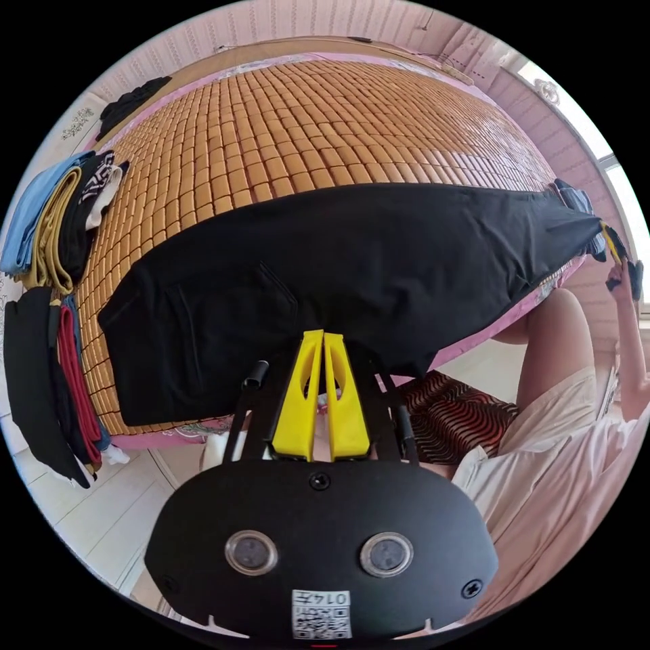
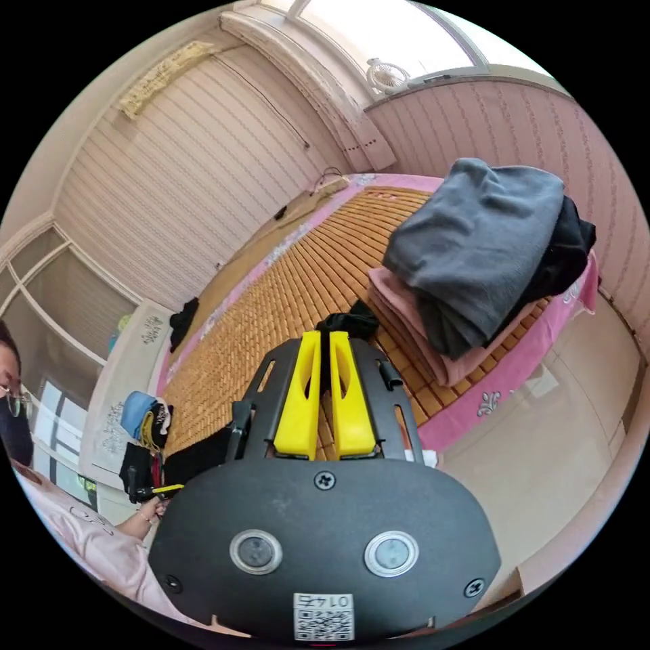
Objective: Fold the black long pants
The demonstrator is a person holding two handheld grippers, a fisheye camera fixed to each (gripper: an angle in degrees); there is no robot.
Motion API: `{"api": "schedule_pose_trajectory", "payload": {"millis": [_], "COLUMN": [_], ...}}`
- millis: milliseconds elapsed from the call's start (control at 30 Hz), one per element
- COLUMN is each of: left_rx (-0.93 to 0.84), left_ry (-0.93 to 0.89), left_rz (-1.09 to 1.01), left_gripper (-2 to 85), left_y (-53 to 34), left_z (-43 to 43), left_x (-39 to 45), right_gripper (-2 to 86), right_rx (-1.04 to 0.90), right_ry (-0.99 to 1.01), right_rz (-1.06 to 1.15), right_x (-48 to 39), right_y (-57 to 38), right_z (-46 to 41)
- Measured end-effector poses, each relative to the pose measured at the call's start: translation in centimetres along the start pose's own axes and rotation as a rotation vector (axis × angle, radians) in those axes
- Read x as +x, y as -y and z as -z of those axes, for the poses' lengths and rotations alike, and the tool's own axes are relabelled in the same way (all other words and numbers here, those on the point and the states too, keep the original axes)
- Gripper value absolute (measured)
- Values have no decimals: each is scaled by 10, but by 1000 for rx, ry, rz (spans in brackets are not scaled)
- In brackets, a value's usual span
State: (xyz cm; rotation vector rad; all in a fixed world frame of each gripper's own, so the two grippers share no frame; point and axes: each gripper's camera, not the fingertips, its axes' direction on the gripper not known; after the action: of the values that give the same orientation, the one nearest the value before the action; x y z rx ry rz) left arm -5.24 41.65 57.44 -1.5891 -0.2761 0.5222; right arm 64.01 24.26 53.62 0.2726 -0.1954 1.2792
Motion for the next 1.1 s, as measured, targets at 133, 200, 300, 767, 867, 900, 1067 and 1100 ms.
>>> {"api": "schedule_pose_trajectory", "payload": {"millis": [133, 200, 300, 767, 867, 900, 1067, 1100], "left_rx": [17, 50, 81, 234, 207, 209, 239, 245], "left_ry": [-15, -172, -294, -515, -451, -445, -466, -490], "left_rz": [-53, -116, -194, -19, 86, 114, 124, 107], "left_gripper": [-10, -10, -10, -10, -9, -8, 18, 30], "left_y": [8, 16, 31, -21, -52, -61, -69, -67], "left_z": [-3, -9, -26, -17, -18, -18, -22, -24], "left_x": [4, 18, 49, -6, -43, -52, -54, -48], "right_gripper": [4, 5, 8, 48, 59, 63, 58, 56], "right_rx": [120, 225, 318, -924, -1151, -1185, -1092, -1052], "right_ry": [229, 313, 408, 646, 428, 427, 352, 325], "right_rz": [57, 132, 246, 869, 927, 927, 974, 1001], "right_x": [-19, -39, -75, -337, -339, -343, -375, -385], "right_y": [40, 64, 89, -125, -208, -221, -216, -211], "right_z": [27, 53, 81, -158, -203, -206, -205, -208]}}
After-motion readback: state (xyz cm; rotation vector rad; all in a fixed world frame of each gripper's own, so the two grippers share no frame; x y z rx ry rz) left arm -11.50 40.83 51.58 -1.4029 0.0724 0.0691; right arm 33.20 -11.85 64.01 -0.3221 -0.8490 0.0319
